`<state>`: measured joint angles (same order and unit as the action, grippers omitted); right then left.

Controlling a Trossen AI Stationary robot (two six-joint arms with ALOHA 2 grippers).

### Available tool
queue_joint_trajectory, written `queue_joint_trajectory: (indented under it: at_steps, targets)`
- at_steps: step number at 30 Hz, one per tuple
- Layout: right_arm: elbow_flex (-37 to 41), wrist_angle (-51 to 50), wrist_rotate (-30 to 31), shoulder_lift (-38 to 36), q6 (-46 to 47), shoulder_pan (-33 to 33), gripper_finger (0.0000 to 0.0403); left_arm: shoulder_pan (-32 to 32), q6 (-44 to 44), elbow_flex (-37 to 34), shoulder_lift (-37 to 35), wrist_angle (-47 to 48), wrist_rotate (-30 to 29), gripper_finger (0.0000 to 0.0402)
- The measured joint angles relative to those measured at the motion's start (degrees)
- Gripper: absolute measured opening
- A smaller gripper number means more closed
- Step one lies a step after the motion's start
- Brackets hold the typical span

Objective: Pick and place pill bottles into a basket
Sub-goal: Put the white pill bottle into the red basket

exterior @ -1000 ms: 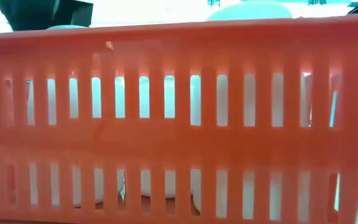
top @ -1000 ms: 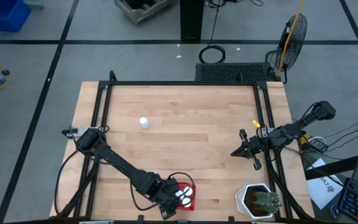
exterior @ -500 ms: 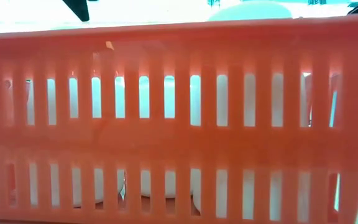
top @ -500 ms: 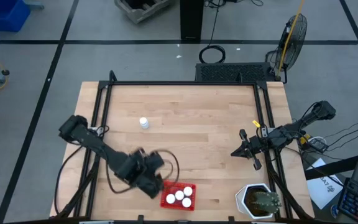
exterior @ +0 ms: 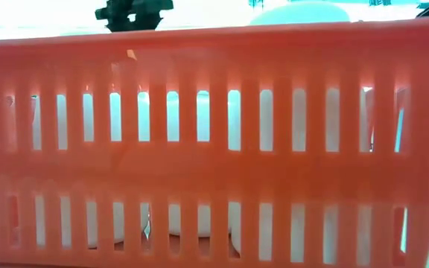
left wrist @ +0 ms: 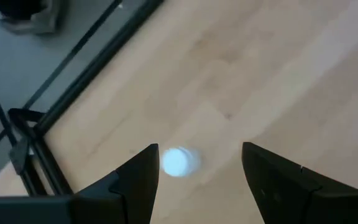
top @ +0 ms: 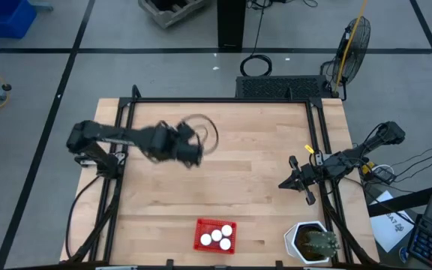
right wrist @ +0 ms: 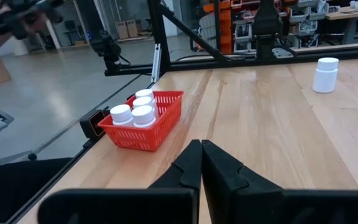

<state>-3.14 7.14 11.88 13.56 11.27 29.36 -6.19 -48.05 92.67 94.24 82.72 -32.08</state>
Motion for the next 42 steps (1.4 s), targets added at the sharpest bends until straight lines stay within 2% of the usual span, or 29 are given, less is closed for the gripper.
queue_joint_trajectory:
  at_steps: [2, 7, 11, 17, 22, 27, 42]
  targets:
    - [0.02, 0.06, 0.00, 0.00, -0.01, -0.02, 0.0004, 3.15, 0.99, -4.17, -3.73, -3.38, 0.45, 0.0234]
    - [0.02, -0.03, 0.00, 0.00, 0.00, -0.02, 0.0004, 11.05, 3.86, -19.11, -15.42, -17.99, 6.32, 0.0234]
    - [0.01, -0.03, 0.00, 0.01, 0.00, -0.02, 0.0004, 17.61, 0.57, -27.89, -22.05, -21.39, 9.97, 0.0234]
    - [0.00, -0.05, 0.00, 0.00, 0.00, -0.01, 0.0004, 24.76, -2.92, -37.22, -25.93, -23.91, 15.96, 0.0234]
    - [0.02, -0.05, 0.00, 0.02, 0.00, -0.02, 0.0004, 25.48, -2.09, -39.68, -25.14, -32.74, 20.44, 0.0234]
    - [0.02, -0.06, 0.00, 0.00, 0.00, 0.00, 0.0004, 24.99, -0.08, -39.96, -23.49, -39.27, 21.80, 0.0234]
    - [0.02, -0.09, 0.00, 0.00, 0.00, 0.00, 0.0004, 23.62, -3.31, -39.96, -18.63, -38.48, 21.68, 0.0234]
